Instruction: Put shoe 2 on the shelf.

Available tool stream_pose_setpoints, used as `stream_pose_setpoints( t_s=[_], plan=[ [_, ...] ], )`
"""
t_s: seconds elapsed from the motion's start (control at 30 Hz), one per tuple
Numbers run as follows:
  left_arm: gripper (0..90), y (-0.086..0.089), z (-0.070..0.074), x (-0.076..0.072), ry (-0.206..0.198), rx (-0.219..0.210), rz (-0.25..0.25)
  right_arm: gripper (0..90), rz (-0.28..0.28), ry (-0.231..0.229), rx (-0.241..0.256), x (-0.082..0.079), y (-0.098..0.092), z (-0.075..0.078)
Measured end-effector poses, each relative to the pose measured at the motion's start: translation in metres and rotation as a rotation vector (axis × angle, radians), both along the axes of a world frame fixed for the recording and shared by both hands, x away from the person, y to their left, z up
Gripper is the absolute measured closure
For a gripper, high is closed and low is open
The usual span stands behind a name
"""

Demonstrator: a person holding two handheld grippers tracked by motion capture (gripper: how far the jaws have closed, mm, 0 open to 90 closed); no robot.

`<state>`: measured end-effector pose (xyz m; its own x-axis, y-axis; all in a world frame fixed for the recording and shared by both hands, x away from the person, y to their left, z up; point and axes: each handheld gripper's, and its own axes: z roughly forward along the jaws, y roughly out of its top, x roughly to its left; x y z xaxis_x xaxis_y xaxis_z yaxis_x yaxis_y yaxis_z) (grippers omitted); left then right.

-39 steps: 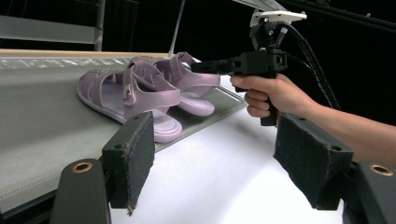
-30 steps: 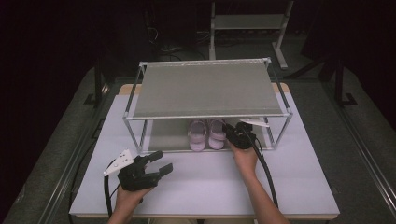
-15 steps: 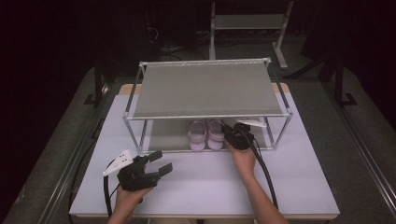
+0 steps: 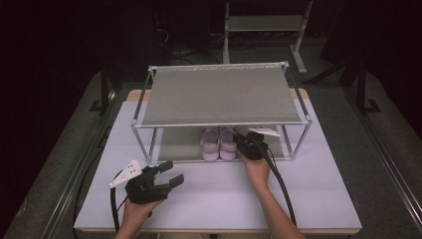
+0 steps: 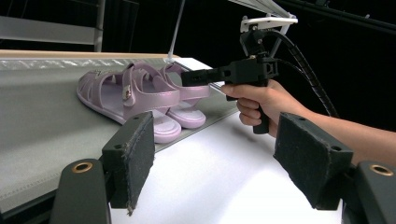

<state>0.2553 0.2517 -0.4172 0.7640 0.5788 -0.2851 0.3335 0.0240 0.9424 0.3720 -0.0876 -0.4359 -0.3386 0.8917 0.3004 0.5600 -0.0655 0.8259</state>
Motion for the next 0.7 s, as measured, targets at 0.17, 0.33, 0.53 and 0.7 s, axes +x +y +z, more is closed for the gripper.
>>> stream_pose_setpoints(
  t_s=[0.17, 0.33, 0.53, 0.7],
  plan=[
    [28.6, 0.000, 0.000, 0.000, -0.001, -0.001, 0.000, 79.2, 0.003, -0.003, -0.008, 0.000, 0.000, 0.000],
    [28.6, -0.001, 0.000, 0.000, 0.002, -0.004, -0.002, 76.7, 0.009, 0.004, 0.005, 0.000, -0.001, 0.000],
    [28.6, -0.003, -0.001, 0.000, 0.002, 0.001, -0.003, 72.0, -0.007, -0.012, 0.039, -0.003, -0.006, 0.003],
    [28.6, -0.005, -0.001, 0.001, 0.006, 0.003, -0.005, 70.8, -0.006, -0.011, 0.055, -0.005, -0.011, 0.005]
  ],
)
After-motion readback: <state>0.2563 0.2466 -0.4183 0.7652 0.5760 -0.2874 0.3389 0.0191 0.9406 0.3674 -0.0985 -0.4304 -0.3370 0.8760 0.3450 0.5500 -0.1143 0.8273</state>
